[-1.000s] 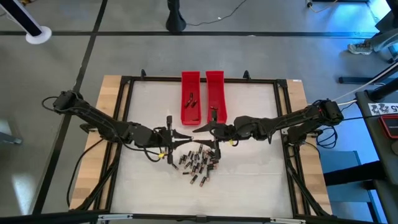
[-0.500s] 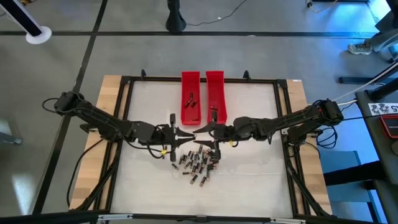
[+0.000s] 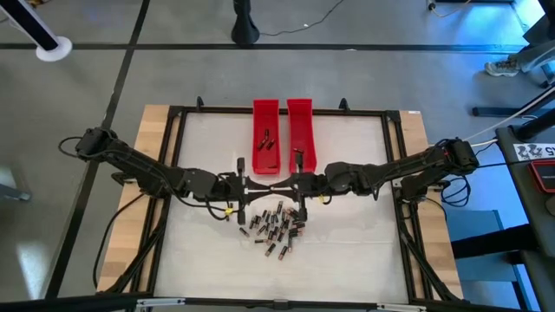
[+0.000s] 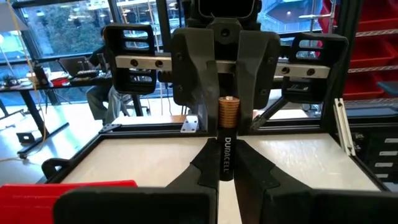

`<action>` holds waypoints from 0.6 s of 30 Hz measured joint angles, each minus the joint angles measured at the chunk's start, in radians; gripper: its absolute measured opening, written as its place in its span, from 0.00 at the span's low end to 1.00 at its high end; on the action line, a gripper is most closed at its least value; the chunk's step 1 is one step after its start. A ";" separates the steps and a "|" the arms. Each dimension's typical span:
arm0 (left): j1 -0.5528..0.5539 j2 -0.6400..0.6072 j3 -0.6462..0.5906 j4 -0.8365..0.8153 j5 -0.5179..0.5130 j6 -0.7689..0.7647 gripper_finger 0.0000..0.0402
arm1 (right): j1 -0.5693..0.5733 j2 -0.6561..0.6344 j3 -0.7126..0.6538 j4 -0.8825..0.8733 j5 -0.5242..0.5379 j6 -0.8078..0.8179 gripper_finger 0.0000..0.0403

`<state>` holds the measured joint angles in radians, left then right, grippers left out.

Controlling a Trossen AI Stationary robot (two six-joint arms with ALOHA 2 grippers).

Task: Sort batteries
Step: Put the small black battery into the right red bin

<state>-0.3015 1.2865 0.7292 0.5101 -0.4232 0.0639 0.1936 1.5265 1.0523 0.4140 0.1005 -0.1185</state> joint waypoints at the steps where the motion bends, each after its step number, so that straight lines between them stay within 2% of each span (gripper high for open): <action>1: 0.002 0.000 0.000 -0.004 0.000 -0.008 0.05 | 0.000 0.000 0.000 0.000 -0.001 -0.002 0.06; 6: 0.002 -0.001 0.000 -0.043 -0.003 -0.008 0.22 | 0.000 -0.002 0.000 -0.030 0.023 -0.029 0.06; 10: 0.002 -0.031 0.000 -0.152 -0.028 -0.046 0.34 | -0.004 -0.040 0.000 -0.108 0.095 -0.071 0.06; 14: 0.001 -0.093 0.000 -0.348 -0.118 -0.142 0.40 | -0.048 -0.091 0.001 -0.221 0.134 -0.073 0.06; 18: 0.001 -0.145 0.000 -0.557 -0.152 -0.331 0.41 | -0.130 -0.105 0.001 -0.336 0.132 -0.041 0.06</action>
<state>-0.3000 1.1417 0.7296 -0.0465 -0.5751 -0.2666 0.0631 1.4216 1.0531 0.0782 0.2328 -0.1599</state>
